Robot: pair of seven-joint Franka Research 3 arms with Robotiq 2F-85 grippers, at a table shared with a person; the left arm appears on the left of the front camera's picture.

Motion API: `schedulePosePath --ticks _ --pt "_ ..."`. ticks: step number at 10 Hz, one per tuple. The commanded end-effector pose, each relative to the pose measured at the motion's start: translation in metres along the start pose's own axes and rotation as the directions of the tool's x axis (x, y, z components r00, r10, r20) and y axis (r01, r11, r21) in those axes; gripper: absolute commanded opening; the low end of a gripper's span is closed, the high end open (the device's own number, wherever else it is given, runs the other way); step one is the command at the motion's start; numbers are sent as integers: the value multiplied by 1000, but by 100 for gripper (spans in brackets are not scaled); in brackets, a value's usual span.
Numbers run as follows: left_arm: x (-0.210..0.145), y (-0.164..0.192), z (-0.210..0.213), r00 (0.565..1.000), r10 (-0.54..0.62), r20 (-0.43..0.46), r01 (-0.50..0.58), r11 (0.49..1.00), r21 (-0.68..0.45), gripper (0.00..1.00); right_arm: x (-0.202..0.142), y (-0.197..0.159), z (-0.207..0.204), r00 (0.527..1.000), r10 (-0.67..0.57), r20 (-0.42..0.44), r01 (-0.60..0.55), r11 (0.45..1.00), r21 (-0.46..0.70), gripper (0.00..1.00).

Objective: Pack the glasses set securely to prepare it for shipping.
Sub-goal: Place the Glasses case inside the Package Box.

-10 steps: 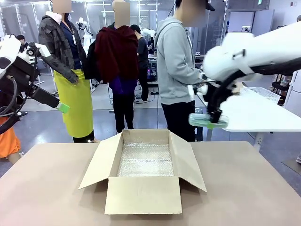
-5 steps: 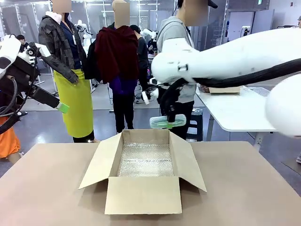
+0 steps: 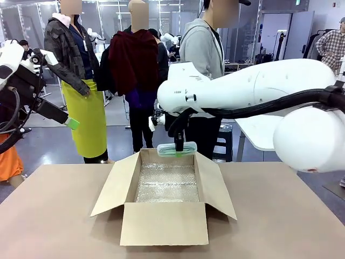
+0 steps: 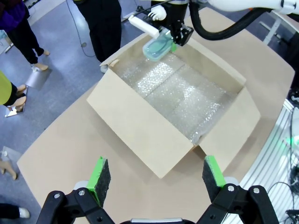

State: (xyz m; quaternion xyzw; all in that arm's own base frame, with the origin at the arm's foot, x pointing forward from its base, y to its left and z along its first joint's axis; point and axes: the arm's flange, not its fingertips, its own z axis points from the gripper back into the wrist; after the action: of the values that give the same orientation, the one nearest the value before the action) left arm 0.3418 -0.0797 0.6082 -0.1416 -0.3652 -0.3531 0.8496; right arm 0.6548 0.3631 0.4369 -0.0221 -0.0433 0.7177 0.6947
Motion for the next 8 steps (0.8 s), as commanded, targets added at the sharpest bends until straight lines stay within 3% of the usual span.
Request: schedulePosePath --ticks 1,3,8 --pt "0 1 2 1000 1 10 -1 1000 -16 100 8 9 -26 999 -44 -16 43 996 -76 64" --pt "0 1 2 1000 1 10 -1 1000 -16 100 14 14 -51 998 -55 -14 53 992 -118 64" --pt "0 1 2 1000 1 10 -1 1000 -16 100 21 22 -90 999 -45 0 45 995 -85 64"
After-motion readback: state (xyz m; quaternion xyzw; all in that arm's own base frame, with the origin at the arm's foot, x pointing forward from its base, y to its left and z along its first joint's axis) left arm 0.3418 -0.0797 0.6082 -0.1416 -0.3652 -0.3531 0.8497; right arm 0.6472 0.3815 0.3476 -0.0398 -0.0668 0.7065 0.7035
